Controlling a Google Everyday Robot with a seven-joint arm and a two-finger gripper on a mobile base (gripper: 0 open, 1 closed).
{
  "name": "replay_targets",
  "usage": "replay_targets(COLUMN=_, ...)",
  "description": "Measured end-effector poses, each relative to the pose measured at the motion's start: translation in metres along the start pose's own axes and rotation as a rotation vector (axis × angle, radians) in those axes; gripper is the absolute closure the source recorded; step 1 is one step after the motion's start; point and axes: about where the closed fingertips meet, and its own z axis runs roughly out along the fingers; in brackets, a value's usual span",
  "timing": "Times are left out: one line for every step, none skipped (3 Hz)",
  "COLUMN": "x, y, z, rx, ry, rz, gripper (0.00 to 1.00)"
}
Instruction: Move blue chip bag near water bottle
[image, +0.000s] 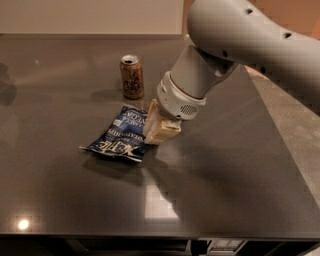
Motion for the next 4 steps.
replay_targets(x=0.0006, y=0.0017, z=-0.0049, rx=0.000, ry=-0.005, rz=0.005, gripper=0.87)
replay_targets(x=0.0006, y=0.0012, z=-0.0079, rx=0.009, ry=-0.008, rz=0.005, gripper=1.00)
replay_targets(x=0.0008, y=-0.0005, z=-0.0113, rx=0.023, ry=-0.031, rz=0.012, gripper=0.81)
replay_targets(x=-0.0006, y=0.0003, z=-0.0113, rx=0.022, ry=-0.029, rz=0.009, gripper=0.59)
